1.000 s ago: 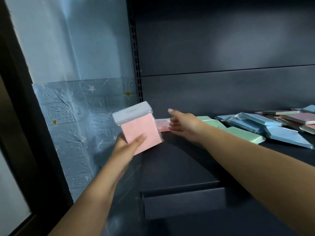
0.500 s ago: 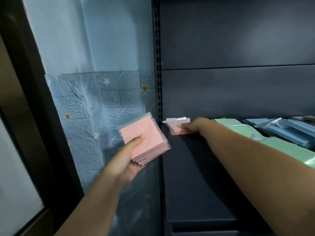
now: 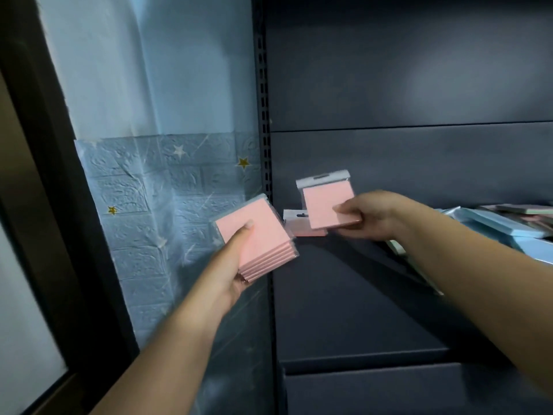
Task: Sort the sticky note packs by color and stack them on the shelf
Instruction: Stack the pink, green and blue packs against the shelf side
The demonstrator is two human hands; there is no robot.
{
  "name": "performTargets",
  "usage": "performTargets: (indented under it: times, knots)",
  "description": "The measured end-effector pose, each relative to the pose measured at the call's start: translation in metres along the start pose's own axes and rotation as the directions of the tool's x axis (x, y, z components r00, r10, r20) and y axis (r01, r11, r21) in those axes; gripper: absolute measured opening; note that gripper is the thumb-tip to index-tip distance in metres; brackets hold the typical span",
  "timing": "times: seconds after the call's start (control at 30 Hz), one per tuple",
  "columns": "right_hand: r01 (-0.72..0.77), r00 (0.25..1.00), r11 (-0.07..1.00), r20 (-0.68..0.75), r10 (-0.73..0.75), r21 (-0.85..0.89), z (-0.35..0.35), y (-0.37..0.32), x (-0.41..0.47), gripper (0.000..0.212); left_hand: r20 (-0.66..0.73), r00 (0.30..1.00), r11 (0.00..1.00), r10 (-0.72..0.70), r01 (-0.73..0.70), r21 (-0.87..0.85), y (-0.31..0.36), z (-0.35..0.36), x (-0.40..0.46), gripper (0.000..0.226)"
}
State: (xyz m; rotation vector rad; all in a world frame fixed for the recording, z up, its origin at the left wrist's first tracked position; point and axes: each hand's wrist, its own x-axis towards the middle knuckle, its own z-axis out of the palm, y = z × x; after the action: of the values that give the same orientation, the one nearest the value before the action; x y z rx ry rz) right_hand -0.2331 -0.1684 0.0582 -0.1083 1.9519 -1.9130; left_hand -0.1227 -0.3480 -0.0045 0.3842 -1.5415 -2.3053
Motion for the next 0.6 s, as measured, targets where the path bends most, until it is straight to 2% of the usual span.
performTargets:
  times: [0.07,0.1,0.17,0.2,0.3,0.37,0.47,0.53,0.6]
  knots:
    - [0.065,0.990,0.983,0.110,-0.085,0.173,0.006,0.001,-0.025,0.011,-0.013,0.998,0.996,0.062,-0.061,0.067,0.000,0.005,-0.001,0.020]
    - [0.084,0.981,0.977,0.153,-0.116,0.197,0.009,0.005,-0.035,0.010,-0.027,0.994,0.990,0.102,-0.099,0.105,-0.001,0.009,-0.002,0.031]
    - [0.111,0.966,0.979,0.212,-0.147,0.171,0.016,0.016,-0.048,0.009,-0.030,0.986,0.964,0.166,-0.156,0.216,-0.002,0.016,-0.005,0.076]
    - [0.124,0.962,0.982,0.224,-0.154,0.143,0.019,0.022,-0.053,0.010,-0.028,0.982,0.943,0.186,-0.170,0.287,-0.003,0.018,-0.007,0.090]
    - [0.182,0.945,0.981,0.262,-0.195,0.072,0.024,0.038,-0.056,0.012,0.006,0.967,0.854,0.255,-0.228,0.467,-0.009,0.025,-0.014,0.085]
    - [0.232,0.930,0.973,0.290,-0.224,0.009,0.024,0.043,-0.057,0.014,0.056,0.959,0.825,0.277,-0.267,0.499,-0.012,0.027,-0.016,0.082]
    - [0.286,0.931,0.956,0.260,-0.258,-0.073,0.021,0.048,-0.060,0.012,0.092,0.952,0.803,0.293,-0.297,0.516,-0.013,0.028,-0.021,0.065]
    - [0.298,0.935,0.950,0.229,-0.270,-0.096,0.019,0.052,-0.058,0.038,0.138,0.943,0.783,0.303,-0.329,0.527,-0.014,0.025,-0.025,0.067]
    - [0.319,0.924,0.946,0.244,-0.296,-0.062,0.017,0.056,-0.055,0.057,0.201,0.927,0.773,0.316,-0.375,0.511,-0.018,0.023,-0.028,0.091]
